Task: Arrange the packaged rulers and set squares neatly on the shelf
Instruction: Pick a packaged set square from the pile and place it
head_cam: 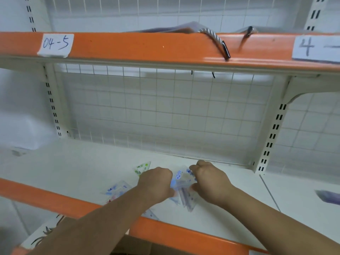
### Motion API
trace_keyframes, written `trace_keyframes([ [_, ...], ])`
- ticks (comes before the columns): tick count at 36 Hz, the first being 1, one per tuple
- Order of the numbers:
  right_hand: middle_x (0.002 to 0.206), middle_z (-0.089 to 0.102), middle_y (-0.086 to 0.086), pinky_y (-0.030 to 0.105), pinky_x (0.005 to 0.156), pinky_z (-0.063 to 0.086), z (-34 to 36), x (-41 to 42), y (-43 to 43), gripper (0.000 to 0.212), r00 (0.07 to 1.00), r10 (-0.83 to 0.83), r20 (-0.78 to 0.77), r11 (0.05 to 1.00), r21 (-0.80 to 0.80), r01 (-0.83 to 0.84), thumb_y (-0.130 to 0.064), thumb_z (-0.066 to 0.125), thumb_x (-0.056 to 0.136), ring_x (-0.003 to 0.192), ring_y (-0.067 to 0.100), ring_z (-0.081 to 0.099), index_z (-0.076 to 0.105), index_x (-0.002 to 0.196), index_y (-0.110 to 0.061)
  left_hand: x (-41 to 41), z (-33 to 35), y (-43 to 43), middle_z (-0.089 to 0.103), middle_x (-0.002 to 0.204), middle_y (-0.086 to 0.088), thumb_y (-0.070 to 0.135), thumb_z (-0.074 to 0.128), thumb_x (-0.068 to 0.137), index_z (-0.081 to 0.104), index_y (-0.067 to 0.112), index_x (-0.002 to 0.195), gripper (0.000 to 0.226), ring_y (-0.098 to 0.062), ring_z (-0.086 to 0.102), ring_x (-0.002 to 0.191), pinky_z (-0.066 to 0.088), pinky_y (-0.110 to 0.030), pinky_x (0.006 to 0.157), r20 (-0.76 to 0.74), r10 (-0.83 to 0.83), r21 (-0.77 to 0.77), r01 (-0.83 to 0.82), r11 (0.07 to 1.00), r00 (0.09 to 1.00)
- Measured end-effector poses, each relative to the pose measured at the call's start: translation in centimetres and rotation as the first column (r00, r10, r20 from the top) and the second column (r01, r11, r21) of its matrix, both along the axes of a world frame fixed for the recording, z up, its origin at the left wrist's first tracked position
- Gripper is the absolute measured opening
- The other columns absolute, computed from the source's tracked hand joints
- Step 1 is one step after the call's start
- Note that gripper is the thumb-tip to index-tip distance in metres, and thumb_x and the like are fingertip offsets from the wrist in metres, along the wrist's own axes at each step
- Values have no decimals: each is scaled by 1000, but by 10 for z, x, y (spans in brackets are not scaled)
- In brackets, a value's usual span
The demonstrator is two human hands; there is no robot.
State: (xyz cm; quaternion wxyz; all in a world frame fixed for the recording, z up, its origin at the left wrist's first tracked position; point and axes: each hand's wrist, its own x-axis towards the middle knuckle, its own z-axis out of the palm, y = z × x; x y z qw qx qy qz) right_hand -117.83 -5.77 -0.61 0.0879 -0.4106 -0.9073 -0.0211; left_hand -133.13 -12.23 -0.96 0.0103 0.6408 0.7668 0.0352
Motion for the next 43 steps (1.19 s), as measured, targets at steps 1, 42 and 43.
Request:
trace_keyframes([
  [1, 93, 39, -2, 30, 67, 44, 0, 2, 0, 13, 1000, -22, -6, 1000, -2, 22, -17, 56, 86, 105, 23, 49, 44, 89, -19, -2, 0, 0, 62, 107, 0, 44, 62, 87, 59, 17, 108, 35, -21, 60, 98, 44, -27, 77, -6, -6, -9, 6, 1000, 1000],
  [42, 125, 45, 4, 35, 89, 47, -6, 246, -93, 45, 845, -534, 12, 844, -43, 534, -28, 58, 91, 120, 23, 42, 45, 133, -18, 212, -7, -8, 63, 110, -4, 25, 43, 97, 60, 16, 104, 21, -26, 59, 101, 40, -28, 73, -79, -415, 28, 418, 908, 906],
  [43, 126, 45, 4, 35, 89, 47, -5, 261, -97, 45, 839, -543, 15, 838, -45, 543, -27, 56, 91, 120, 23, 42, 44, 134, -18, 226, -7, -10, 63, 111, -4, 26, 42, 98, 60, 16, 104, 21, -26, 59, 101, 41, -28, 74, -72, -430, 24, 433, 901, 900],
])
